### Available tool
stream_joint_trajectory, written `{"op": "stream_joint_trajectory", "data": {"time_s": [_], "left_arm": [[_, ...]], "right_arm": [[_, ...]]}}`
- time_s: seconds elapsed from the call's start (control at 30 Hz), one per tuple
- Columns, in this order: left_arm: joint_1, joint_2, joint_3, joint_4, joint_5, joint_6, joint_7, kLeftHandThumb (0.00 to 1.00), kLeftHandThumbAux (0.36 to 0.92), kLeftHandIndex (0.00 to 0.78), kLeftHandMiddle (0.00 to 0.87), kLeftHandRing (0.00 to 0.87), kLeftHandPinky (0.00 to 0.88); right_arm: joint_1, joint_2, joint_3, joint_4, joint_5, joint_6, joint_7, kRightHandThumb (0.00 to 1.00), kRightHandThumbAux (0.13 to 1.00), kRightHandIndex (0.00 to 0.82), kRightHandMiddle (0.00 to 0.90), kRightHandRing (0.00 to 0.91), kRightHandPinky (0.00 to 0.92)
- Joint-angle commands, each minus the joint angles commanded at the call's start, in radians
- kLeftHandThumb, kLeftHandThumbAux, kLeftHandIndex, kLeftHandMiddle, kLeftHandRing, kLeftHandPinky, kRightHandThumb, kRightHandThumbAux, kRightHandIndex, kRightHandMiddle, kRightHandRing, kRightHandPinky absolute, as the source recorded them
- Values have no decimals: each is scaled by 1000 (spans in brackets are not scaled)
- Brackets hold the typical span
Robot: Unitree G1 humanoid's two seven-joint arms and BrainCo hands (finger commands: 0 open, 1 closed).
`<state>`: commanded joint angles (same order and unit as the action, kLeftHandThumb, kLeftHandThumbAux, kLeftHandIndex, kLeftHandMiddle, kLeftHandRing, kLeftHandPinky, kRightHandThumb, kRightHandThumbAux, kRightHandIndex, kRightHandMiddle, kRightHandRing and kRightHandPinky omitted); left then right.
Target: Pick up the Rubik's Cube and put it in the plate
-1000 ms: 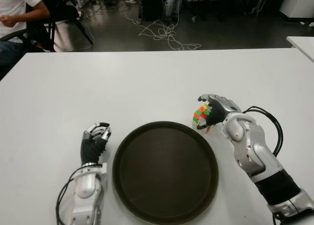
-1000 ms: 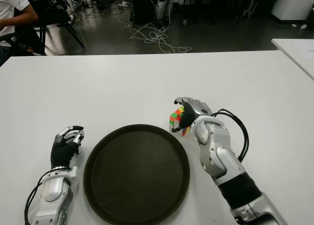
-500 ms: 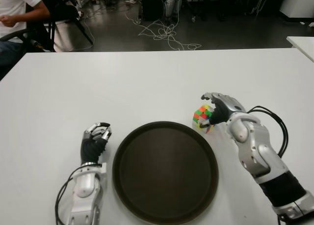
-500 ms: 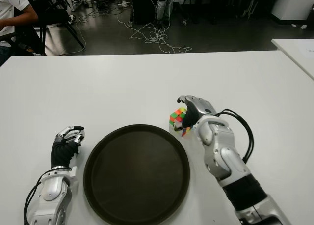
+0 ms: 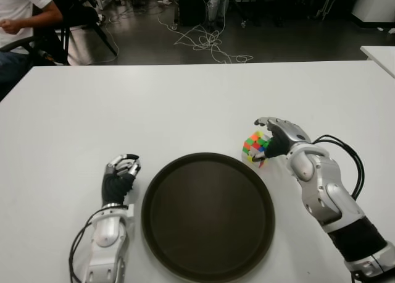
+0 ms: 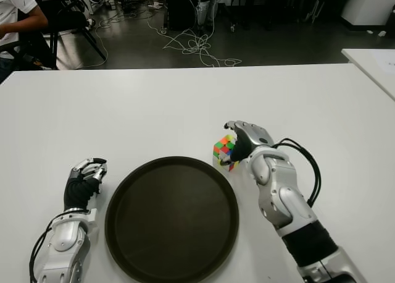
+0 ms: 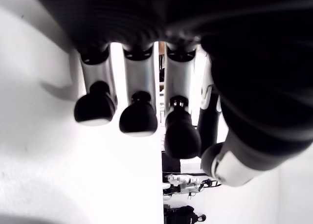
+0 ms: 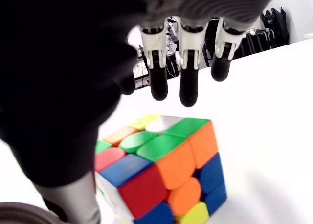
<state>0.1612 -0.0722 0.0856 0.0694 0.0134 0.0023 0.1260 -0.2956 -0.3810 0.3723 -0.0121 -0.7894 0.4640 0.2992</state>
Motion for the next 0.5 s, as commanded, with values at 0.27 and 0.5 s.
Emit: {"op": "stream_joint_trajectory", "data": {"time_s": [0.27,0.5], "left_arm": [[-1,9,-3,-4,-2,10,-16,711,705,444,811,822,818],[0,10,-5,-10,0,14,-17,711,705,444,818,830,826]], "right_arm": [[-5,-5,15,20,-14,16,11,0,792,201,210,201,104],[-16,-2,23,24,-13,42,37,0,779,176,195,187,108]]}}
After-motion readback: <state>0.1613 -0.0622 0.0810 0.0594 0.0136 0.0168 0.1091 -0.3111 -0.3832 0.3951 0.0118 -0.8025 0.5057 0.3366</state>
